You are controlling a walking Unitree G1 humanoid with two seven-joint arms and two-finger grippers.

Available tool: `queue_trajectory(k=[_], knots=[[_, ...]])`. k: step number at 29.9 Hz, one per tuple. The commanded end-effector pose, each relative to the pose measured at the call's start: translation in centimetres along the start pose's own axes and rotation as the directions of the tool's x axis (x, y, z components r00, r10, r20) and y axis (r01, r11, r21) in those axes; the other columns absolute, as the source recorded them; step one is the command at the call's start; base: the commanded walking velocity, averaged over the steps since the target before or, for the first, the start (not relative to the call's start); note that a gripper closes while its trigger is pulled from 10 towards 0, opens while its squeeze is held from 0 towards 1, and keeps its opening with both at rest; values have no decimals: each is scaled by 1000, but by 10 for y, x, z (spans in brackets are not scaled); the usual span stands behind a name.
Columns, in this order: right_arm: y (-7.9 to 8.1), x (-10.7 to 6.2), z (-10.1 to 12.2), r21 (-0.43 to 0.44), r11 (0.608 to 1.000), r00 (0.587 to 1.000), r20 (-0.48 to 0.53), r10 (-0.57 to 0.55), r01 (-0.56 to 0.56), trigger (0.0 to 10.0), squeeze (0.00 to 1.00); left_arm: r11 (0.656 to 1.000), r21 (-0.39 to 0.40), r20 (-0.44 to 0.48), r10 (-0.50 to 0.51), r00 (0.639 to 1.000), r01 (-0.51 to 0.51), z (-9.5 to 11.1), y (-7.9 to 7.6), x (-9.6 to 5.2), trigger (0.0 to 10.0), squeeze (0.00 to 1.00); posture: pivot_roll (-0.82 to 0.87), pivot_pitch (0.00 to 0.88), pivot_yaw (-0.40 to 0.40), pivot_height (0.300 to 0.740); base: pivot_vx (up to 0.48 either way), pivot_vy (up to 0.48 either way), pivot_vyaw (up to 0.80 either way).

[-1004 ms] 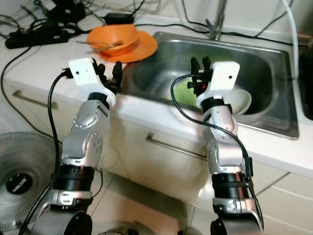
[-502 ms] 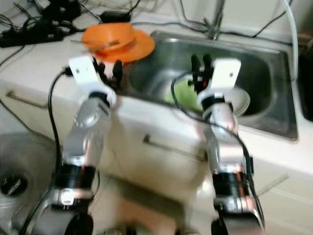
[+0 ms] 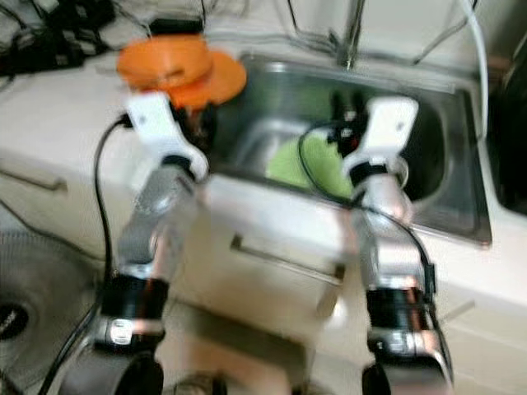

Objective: Kitchen organization

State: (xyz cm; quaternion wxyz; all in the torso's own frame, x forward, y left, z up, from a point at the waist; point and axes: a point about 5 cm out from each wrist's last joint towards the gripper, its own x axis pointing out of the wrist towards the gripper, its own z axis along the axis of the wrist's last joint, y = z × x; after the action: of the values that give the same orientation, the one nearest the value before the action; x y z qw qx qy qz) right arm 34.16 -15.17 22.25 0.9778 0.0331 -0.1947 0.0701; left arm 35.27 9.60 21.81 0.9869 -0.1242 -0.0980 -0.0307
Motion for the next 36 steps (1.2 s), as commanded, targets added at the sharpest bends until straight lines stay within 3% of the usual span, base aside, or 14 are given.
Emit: queue_trajectory(k=[1,28,36], knots=[[5,1,0,6,1000,1000,0,21,-21,10000,0,1000,4,13,26,1000,-26,3,5,0,10000,0,13,114,12,740,270,0,0],[6,1,-2,12,1000,1000,-16,27,-26,10000,0,1000,3,15,31,999,-31,4,6,0,10000,0,9,113,14,740,267,0,0],[7,2,-4,21,999,999,-32,37,-36,10000,0,1000,-6,20,25,999,-25,4,5,0,10000,0,11,104,15,740,193,0,-800]])
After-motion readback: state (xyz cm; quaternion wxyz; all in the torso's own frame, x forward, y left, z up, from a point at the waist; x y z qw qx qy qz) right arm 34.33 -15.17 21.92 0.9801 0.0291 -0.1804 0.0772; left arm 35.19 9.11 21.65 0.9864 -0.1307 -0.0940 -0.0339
